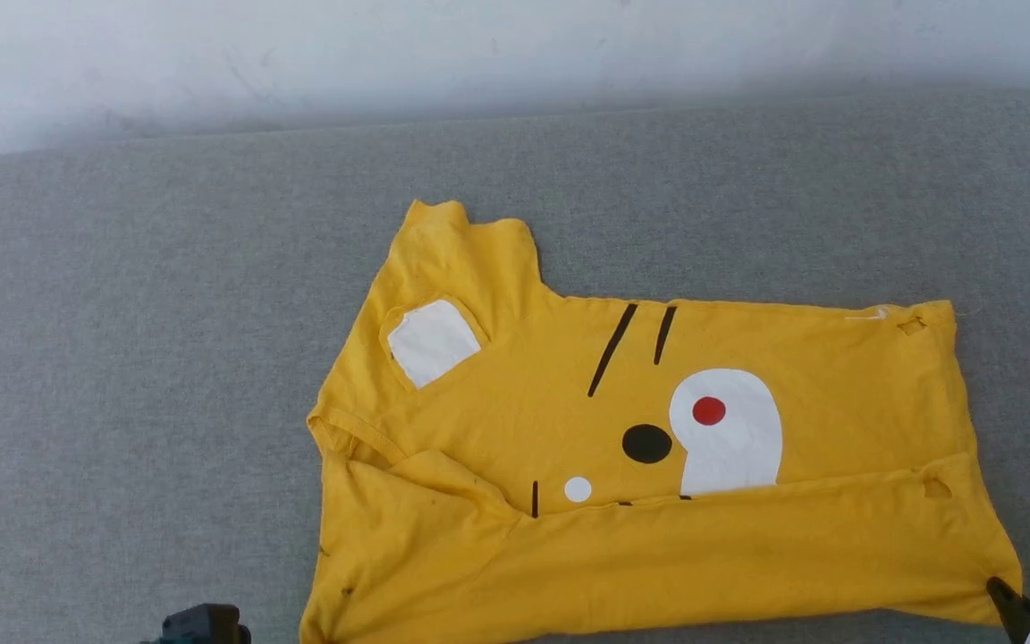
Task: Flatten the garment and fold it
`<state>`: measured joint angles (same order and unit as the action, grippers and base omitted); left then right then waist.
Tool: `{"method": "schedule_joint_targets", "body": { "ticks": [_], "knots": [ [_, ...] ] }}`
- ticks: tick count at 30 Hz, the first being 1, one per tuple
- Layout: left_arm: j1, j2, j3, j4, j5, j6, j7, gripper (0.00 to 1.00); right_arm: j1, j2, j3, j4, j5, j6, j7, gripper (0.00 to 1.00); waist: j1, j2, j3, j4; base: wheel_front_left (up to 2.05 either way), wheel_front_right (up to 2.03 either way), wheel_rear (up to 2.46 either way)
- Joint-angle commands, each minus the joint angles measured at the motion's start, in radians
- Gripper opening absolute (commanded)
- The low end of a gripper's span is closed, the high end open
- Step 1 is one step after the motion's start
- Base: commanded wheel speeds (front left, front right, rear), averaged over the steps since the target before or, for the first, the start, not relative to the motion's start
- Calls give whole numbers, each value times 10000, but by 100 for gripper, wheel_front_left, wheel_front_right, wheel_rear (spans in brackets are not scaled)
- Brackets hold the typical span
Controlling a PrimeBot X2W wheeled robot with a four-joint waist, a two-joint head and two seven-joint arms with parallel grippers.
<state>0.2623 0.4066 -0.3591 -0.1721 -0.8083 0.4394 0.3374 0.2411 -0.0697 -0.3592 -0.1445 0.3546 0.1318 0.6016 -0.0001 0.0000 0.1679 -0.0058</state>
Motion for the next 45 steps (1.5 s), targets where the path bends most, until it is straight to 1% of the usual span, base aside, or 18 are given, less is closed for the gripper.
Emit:
{"method": "schedule_joint_targets", "body": {
  "ticks": [1, 2, 3, 5, 8, 11, 15, 19, 20, 22, 24, 25, 28, 31, 34, 38, 41, 45],
  "knots": [
    [-161, -19, 29, 219, 71, -86, -108, 24, -49, 33, -81, 54, -73, -11, -171, 26, 1, 0, -20, 2, 0, 0, 0],
    [-276, -75, 32, 301, 86, -151, -211, 100, -137, 49, -130, 86, -118, -11, -339, 53, 1, 0, -36, -3, 0, 0, 0],
    [-379, -141, 70, 420, 63, -216, -319, 100, -195, 56, -91, 130, -179, -11, -455, 100, 1, 0, -60, -16, 0, 0, 0],
    [-560, -176, 52, 606, 73, -357, -415, 100, -308, 69, -28, 193, -205, -11, -586, 100, 1, 0, -93, -48, 0, 0, 0],
    [-856, -168, 170, 619, 121, -444, -605, 100, -502, 62, 5, 124, -203, -11, -852, 100, 1, 0, -108, -97, 0, 0, 0],
    [-1236, 12, 453, 270, 282, -387, -809, 100, -728, 12, -43, -89, -227, -11, -1184, 100, 1, 0, -32, -185, 0, 0, 0],
    [-2126, 464, 952, -431, 897, -122, -1210, 100, -1110, -82, 55, -393, -332, -11, -1688, 100, 1, 0, 230, -357, 0, 0, 0],
    [-3544, 986, 1142, -1050, 1626, -96, -1321, 100, -1541, -100, 386, -546, -317, -11, -2020, 100, 1, 0, 706, -583, 0, 0, 0],
    [-3991, 1171, 1057, -1138, 1859, -241, -1309, 100, -1649, -104, 475, -561, -297, -11, -2079, 100, 1, 0, 855, -641, 0, 0, 0],
    [-4947, 1348, 952, -1152, 2175, -447, -1262, 100, -1871, -123, 651, -589, -253, -11, -2202, 100, 1, 0, 1183, -754, 0, 0, 0],
    [-5907, 1555, 755, -913, 2476, -730, -1078, 100, -2096, -153, 830, -622, -224, -11, -2320, 100, 1, 0, 1528, -881, 0, 0, 0],
    [-5907, 1555, 755, -913, 2476, -730, -1078, 100, -2096, -153, 830, -622, -224, -11, -2320, 100, 1, 0, 1528, -881, 0, 0, 0],
    [-7310, 1716, 456, -344, 2796, -1013, -529, 100, -2448, -247, 1115, -623, -159, -11, -2510, 100, 1, 0, 2059, -1083, 0, 0, 0],
    [-8633, 1689, 46, 249, 2905, -1535, -25, 100, -2804, -367, 1397, -532, -105, -11, -2737, 100, 1, 0, 2537, -1279, 0, 0, 0],
    [-9646, 1665, -449, 921, 2903, -2186, 580, 100, -3127, -438, 1682, -358, -40, -11, -2918, 100, 1, 0, 2911, -1464, 0, 0, 0],
    [-10476, 1614, -1020, 1845, 2765, -2883, 1501, 100, -3440, -499, 1975, -94, 21, -11, -3121, 100, 1, 0, 3256, -1660, 0, 0, 0],
    [-10832, 1600, -1286, 2458, 2553, -3309, 2090, 100, -3605, -529, 2118, 117, 83, -11, -3234, 100, 1, 0, 3467, -1787, 0, 0, 0],
    [-11184, 1661, -1358, 3115, 2507, -3428, 2471, 100, -3786, -553, 2252, 342, 165, -11, -3340, 100, 1, 0, 3740, -1938, 0, 0, 0]
  ]
}}
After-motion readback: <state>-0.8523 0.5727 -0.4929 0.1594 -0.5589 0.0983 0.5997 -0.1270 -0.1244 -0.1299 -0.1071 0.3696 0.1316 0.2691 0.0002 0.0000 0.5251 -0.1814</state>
